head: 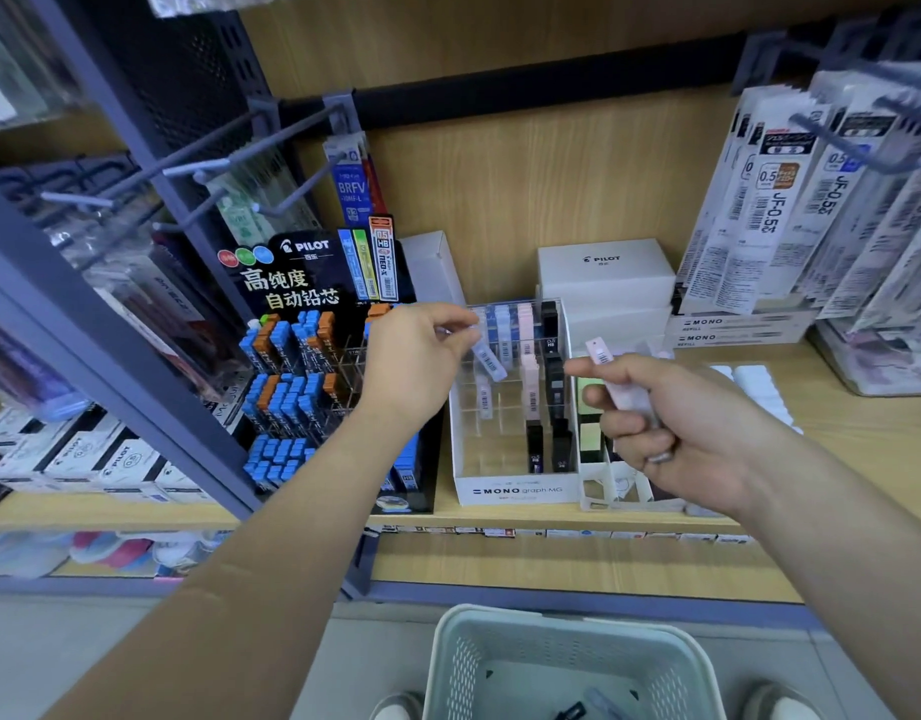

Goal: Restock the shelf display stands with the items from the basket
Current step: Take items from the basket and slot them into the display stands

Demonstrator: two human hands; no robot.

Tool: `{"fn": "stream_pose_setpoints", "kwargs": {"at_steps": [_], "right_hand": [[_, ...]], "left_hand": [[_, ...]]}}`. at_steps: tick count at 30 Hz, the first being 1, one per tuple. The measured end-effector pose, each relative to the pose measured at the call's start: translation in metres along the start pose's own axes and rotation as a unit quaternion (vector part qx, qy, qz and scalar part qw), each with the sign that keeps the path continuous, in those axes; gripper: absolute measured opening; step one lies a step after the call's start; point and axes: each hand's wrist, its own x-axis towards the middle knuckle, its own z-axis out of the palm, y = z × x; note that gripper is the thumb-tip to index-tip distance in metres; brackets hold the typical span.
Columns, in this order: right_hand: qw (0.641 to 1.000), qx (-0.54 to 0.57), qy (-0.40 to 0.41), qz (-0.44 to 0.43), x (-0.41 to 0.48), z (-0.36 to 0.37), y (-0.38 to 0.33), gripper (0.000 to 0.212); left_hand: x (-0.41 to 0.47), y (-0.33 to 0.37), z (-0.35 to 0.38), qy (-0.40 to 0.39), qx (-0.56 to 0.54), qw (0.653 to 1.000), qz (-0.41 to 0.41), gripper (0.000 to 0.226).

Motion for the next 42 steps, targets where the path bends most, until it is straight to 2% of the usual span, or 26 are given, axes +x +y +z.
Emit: {"fn": "stream_pose_setpoints", "kwargs": {"at_steps": [8,13,18,25,31,36,38,40,42], "right_hand": [[1.0,-0.016,-0.008,-0.01,0.0,-0.003,0.0,0.02],[1.0,-0.018,-0.012,-0.009,-0.003,-0.007,-0.001,0.019],[1.0,-0.013,-0.012,-0.011,-0.006,-0.012,-0.002,0.017],[0.999,-0.044,-0.024,-0.013,-0.011,-0.012,-0.003,0.019],[0.999,-0.041,-0.035,-0.004,-0.013,-0.012,-0.003,0.021],[0.999,-0.028,-0.034,-0.003,-0.013,-0.017,-0.002,0.025],[0.999,-0.028,-0.03,-0.005,-0.015,-0.017,-0.002,0.021],[0.999,-0.033,-0.024,-0.01,-0.016,-0.017,-0.001,0.009],[0.999,-0.045,-0.017,-0.016,-0.016,-0.017,-0.001,0.004]], "left_hand": [[0.016,0.009,0.008,0.022,-0.004,1.0,0.019,0.019],[0.02,0.012,0.014,0.026,0.011,0.998,0.06,0.019],[0.027,0.014,0.009,0.052,-0.011,0.997,0.055,0.018],[0.023,0.001,0.026,0.005,0.084,0.991,0.105,0.018],[0.026,-0.016,0.037,0.019,0.176,0.962,0.209,0.012],[0.028,-0.02,0.043,0.033,0.178,0.957,0.227,0.016],[0.029,-0.02,0.043,0.032,0.173,0.958,0.226,0.017],[0.028,-0.018,0.042,0.034,0.179,0.957,0.226,0.018],[0.024,-0.008,0.038,0.033,0.168,0.965,0.2,0.02]]}}
